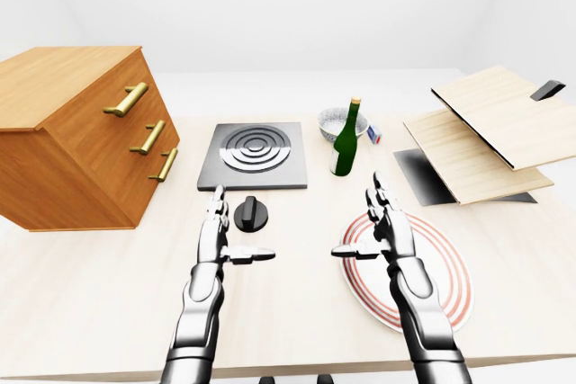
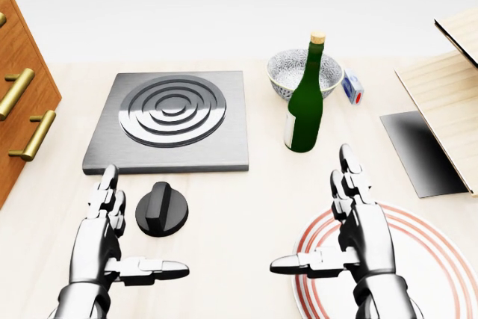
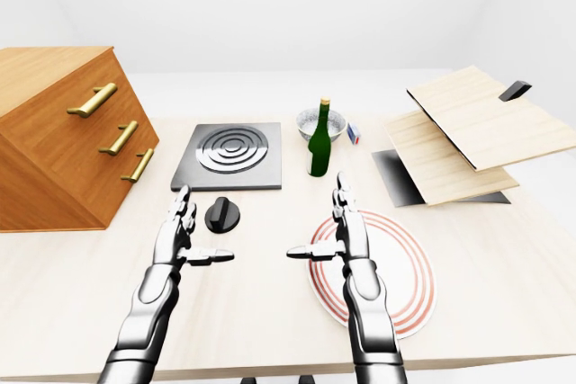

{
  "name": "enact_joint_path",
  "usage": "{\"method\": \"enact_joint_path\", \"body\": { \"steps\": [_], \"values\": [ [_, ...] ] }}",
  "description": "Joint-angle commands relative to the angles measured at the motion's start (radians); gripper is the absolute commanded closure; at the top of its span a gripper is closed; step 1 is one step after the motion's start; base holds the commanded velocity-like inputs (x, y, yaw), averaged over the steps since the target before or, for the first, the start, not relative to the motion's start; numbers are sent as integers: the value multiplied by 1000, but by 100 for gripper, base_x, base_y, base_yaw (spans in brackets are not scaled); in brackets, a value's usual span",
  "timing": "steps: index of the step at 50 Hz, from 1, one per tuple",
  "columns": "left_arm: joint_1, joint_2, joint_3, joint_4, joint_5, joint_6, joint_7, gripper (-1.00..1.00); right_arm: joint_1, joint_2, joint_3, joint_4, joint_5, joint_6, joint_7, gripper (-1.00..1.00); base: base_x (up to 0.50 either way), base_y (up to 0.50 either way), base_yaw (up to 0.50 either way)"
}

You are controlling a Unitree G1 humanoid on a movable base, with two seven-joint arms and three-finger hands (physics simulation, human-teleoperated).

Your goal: Turn on the stove.

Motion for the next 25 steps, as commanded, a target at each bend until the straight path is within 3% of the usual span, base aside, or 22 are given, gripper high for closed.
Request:
{"method": "enact_joint_path", "body": {
  "steps": [1, 25],
  "values": [
    [-38, -8, -21, 157, 20, -57, 10, -100, -12, -4, -9, 4, 12, 7, 3, -100, 0, 0, 0],
    [-59, -51, -74, 401, 61, -57, 28, -100, -7, -9, -25, -43, 33, 42, 10, -100, 0, 0, 0]
  ]
}}
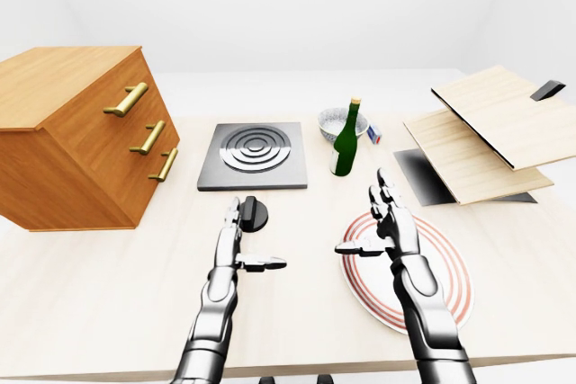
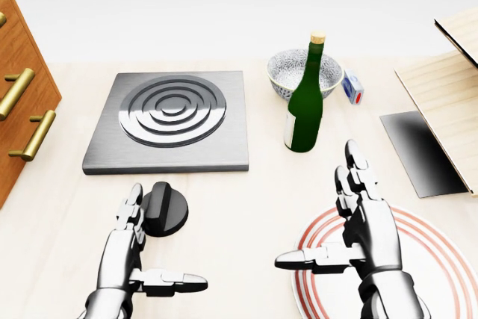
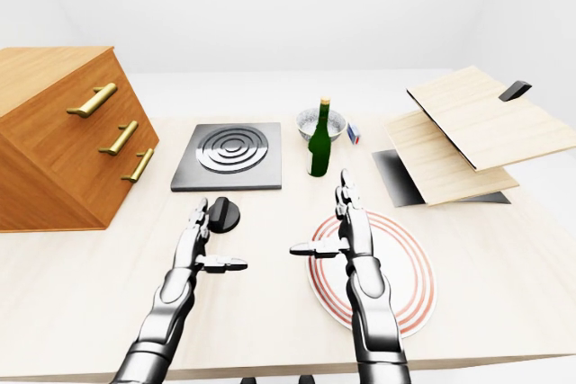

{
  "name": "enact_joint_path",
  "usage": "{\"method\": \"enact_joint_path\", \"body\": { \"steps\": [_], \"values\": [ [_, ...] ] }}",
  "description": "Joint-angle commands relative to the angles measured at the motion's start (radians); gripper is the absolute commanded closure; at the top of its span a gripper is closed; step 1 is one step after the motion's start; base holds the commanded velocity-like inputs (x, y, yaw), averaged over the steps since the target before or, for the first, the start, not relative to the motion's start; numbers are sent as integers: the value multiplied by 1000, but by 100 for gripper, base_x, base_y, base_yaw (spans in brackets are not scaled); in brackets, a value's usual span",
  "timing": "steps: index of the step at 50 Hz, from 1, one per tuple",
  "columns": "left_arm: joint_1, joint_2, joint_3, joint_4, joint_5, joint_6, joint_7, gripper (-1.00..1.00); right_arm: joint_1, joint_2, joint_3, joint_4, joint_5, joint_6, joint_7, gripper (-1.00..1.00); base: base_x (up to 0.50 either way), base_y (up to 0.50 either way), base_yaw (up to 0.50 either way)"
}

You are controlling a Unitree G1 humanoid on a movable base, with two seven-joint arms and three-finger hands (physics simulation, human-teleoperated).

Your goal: Turn on the stove.

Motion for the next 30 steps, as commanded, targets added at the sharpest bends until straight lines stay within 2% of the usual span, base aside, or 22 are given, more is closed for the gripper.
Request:
{"method": "enact_joint_path", "body": {
  "steps": [1, 5, 9, 13, 21, 30],
  "values": [
    [-6, -24, -32, 180, 8, 0, -7, -100, 0, -2, -6, -14, 8, 12, 3, -100, 0, 0, 0],
    [6, -29, -41, 146, 11, 0, -13, -100, -3, -2, -8, -11, 10, 12, 2, -100, 0, 0, 0],
    [-15, -36, -45, 190, 11, 0, -17, -100, -4, -3, -10, -12, 12, 15, 1, -100, 0, 0, 0],
    [-3, -56, -71, 163, 24, 0, -19, -100, -8, -5, -15, -18, 18, 24, 0, -100, 0, 0, 0],
    [-14, -98, -113, 270, 53, 0, -18, -100, -12, -11, -29, -42, 33, 49, 0, -100, 0, 0, -1],
    [26, -135, -155, 295, 59, 0, -39, -100, -23, -17, -41, -41, 47, 51, -2, -100, 0, 0, 0]
  ]
}}
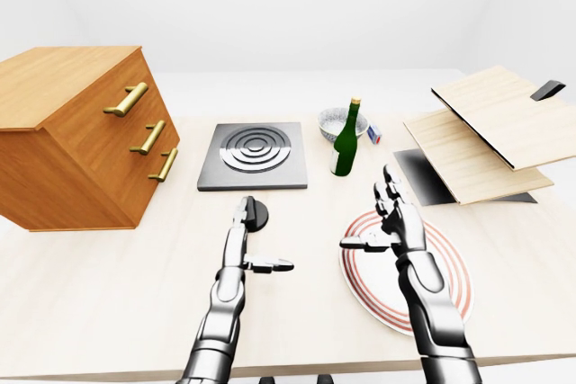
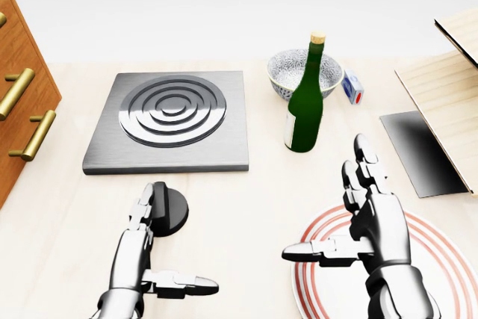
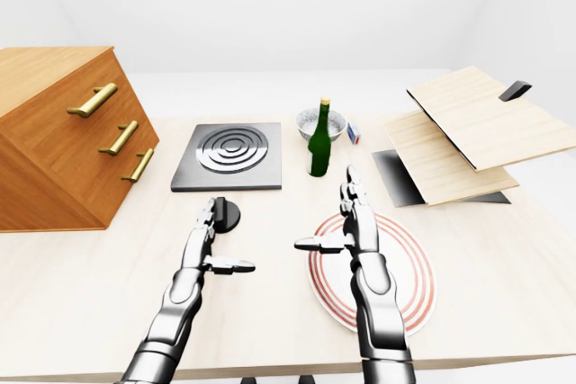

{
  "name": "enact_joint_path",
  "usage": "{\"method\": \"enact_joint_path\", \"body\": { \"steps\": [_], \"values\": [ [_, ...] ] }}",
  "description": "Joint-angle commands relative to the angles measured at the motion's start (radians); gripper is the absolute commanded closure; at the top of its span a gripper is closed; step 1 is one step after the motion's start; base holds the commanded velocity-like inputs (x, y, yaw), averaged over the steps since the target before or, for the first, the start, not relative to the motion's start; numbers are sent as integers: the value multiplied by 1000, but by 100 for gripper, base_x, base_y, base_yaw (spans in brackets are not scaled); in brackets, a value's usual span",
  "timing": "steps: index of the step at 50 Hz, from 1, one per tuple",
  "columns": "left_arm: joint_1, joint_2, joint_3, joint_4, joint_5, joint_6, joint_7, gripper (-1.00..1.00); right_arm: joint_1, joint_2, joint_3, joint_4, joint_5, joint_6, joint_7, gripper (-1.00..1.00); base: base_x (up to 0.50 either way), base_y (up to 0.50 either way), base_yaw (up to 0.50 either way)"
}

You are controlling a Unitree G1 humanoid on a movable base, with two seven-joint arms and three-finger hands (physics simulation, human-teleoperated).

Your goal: Turn on the stove.

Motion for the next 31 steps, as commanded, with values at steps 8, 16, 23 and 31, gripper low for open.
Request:
{"method": "enact_joint_path", "body": {
  "steps": [8, 16, 23, 31],
  "values": [
    [90, -112, -174, 199, -23, 0, -86, -100, -6, -7, -17, -19, 22, 8, -1, -100, 0, 0, 0],
    [111, -115, -204, 176, -24, 0, -92, -100, -8, -8, -21, -23, 27, 8, -2, -100, 0, 0, 0],
    [-25, -114, -143, 238, -29, 0, -74, -100, -9, -9, -22, -25, 29, 8, 0, -100, 0, 0, 0],
    [-151, -12, -4, -50, -85, 0, 24, -100, -22, -12, -25, -7, 32, 8, 2, -100, 0, 0, 0]
  ]
}}
